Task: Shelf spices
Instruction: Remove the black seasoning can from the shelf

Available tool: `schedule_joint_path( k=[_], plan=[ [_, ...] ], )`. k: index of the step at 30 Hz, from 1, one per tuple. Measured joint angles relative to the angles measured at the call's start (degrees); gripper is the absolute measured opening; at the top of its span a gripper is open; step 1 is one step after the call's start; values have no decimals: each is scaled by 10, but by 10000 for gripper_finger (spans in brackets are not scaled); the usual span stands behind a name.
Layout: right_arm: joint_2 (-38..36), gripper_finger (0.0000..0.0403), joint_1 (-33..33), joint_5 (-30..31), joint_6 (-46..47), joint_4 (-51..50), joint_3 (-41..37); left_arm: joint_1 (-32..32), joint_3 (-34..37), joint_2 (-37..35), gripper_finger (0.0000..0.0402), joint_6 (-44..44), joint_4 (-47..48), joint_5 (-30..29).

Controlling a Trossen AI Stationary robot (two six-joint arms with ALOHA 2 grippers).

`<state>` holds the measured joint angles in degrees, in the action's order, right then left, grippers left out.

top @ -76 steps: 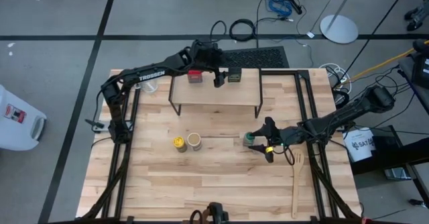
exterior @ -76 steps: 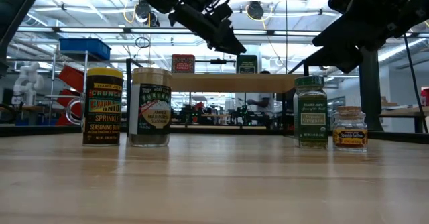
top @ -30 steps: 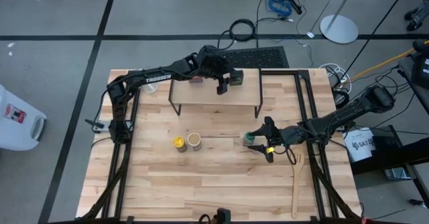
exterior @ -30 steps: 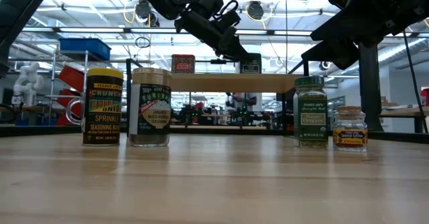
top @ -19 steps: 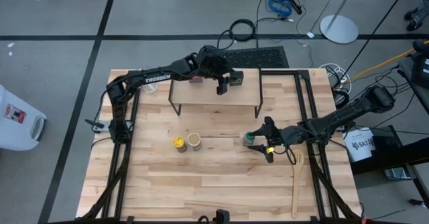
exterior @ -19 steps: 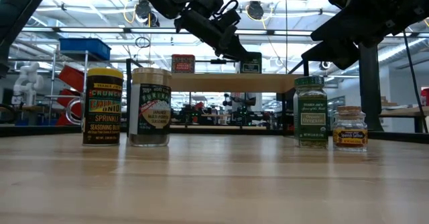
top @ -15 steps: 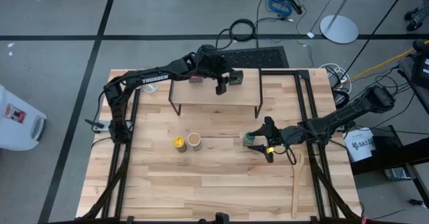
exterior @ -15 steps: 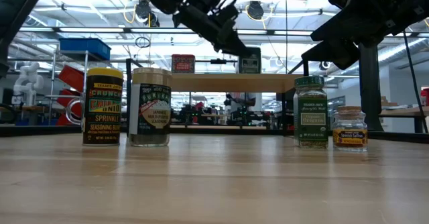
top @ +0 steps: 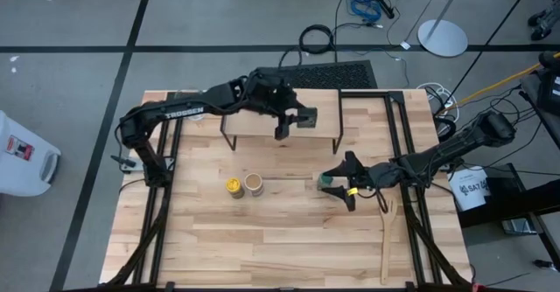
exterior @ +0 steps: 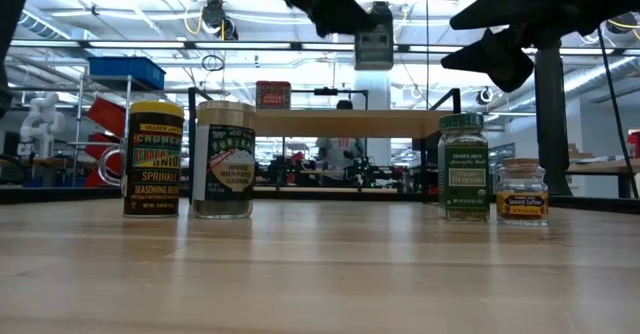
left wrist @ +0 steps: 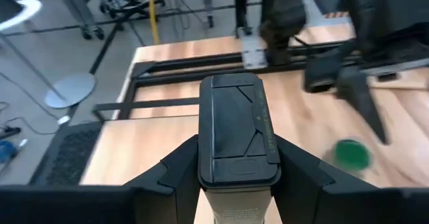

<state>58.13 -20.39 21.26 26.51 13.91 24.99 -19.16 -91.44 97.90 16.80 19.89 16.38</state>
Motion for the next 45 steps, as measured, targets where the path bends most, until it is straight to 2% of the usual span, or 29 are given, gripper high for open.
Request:
schedule_joint_path(
  k=[9, 15, 22, 32, 38, 45],
  plan=[
    [-7, 258, -15, -2, 14, -11, 1, 77, 0, -22, 159, -47, 97, -2],
    [-34, 258, -15, 1, 63, -88, 1, 139, 12, -21, 159, -78, 106, -13],
    [-60, 258, -15, 12, 99, -153, 1, 203, 81, -20, 159, -105, 12, -86],
    [-94, 258, -15, 14, 70, -171, 1, 253, 187, -19, 159, -135, -190, -112],
    [-120, 258, -14, 42, 71, -223, 1, 254, 212, -18, 159, -138, -218, -132],
    [-137, 258, -14, 62, 71, -224, 1, 254, 230, 6, 159, -135, -240, -145]
  ],
)
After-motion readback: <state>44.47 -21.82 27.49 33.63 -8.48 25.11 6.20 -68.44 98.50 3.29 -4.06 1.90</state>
